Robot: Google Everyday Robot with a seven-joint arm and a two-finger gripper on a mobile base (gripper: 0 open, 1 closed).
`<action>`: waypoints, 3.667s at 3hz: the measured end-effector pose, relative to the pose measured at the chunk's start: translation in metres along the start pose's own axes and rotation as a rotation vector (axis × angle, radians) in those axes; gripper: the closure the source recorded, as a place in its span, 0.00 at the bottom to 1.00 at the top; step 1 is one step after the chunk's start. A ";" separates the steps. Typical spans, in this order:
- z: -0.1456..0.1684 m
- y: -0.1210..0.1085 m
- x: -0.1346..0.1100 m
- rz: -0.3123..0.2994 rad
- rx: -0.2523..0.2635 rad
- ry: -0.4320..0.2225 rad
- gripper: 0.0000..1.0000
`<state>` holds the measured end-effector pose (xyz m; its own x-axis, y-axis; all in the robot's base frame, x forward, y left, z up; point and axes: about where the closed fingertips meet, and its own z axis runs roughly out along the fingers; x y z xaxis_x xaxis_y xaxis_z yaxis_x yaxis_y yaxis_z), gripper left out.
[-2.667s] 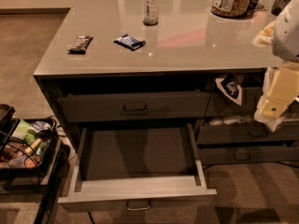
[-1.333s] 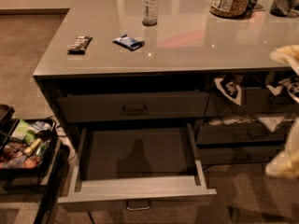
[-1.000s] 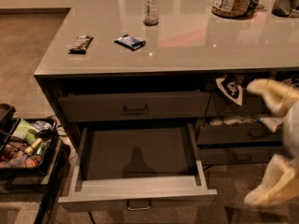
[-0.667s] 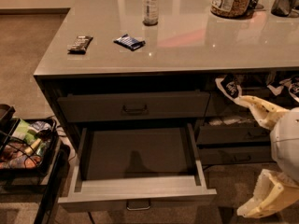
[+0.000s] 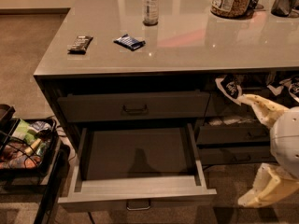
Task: Close middle drawer
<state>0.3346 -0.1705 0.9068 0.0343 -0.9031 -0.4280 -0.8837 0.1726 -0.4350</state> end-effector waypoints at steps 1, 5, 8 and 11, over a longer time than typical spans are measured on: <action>0.022 -0.020 0.039 0.014 0.060 0.025 0.00; 0.116 0.025 0.074 -0.058 -0.125 -0.147 0.00; 0.163 0.078 0.067 -0.064 -0.149 -0.263 0.00; 0.310 0.139 0.071 -0.015 -0.313 -0.382 0.00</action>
Offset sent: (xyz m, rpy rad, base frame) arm 0.0725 -0.0705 -0.0914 -0.0217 -0.0675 -0.0617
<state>0.3590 -0.0883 0.5705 0.1647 -0.6858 -0.7089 -0.9777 -0.0186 -0.2092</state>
